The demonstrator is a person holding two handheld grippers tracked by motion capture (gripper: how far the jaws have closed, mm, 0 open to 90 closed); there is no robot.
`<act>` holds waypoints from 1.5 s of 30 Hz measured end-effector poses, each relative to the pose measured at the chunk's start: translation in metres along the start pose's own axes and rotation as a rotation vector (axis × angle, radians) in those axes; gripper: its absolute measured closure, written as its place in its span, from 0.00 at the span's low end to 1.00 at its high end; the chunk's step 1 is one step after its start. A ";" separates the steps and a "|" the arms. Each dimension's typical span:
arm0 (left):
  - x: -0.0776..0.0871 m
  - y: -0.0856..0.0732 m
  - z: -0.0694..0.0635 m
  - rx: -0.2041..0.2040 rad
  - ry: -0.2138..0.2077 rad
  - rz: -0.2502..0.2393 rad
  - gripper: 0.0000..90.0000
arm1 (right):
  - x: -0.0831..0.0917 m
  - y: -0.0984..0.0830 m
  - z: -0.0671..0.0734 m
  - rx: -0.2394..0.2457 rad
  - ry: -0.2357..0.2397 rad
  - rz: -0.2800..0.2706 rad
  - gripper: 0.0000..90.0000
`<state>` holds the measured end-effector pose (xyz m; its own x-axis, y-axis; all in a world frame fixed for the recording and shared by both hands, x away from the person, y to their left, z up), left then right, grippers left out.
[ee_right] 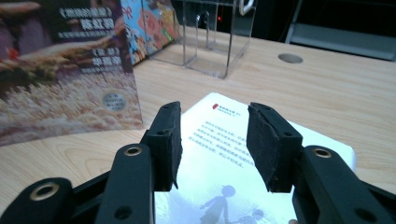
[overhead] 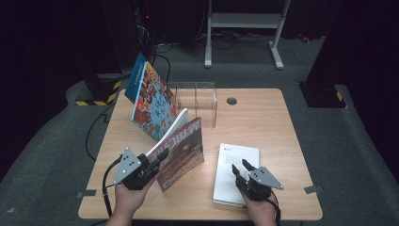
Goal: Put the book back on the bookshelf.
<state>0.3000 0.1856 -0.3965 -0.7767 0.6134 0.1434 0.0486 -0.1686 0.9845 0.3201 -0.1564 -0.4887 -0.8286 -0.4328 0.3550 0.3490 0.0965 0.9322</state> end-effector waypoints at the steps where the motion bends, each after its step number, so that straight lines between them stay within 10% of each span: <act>1: 0.000 0.000 0.000 0.001 -0.004 -0.004 0.92 | -0.001 0.000 -0.001 -0.004 -0.010 0.007 0.60; 17: 0.000 0.000 -0.001 -0.001 -0.015 -0.010 0.92 | 0.003 -0.009 -0.034 0.002 -0.086 0.051 0.59; 35: -0.001 0.004 -0.003 -0.012 0.011 0.028 0.93 | 0.005 -0.014 -0.044 -0.019 -0.057 0.073 0.60; 45: -0.008 0.008 -0.003 0.072 0.020 0.039 0.93 | 0.010 -0.014 -0.048 -0.039 -0.038 0.061 0.59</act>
<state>0.3049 0.1774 -0.3905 -0.7859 0.5913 0.1809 0.1237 -0.1362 0.9829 0.3277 -0.2055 -0.5019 -0.8210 -0.3931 0.4140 0.4154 0.0861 0.9056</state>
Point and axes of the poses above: each handheld gripper's, and its own axes: x roughly backward along the jaws, y roughly out of its top, z roughly to its left, the point moved 2 cm from there along -x, roughly forward along the jaws, and after that the axes turned 6 degrees about -x, right-handed, at the moved point
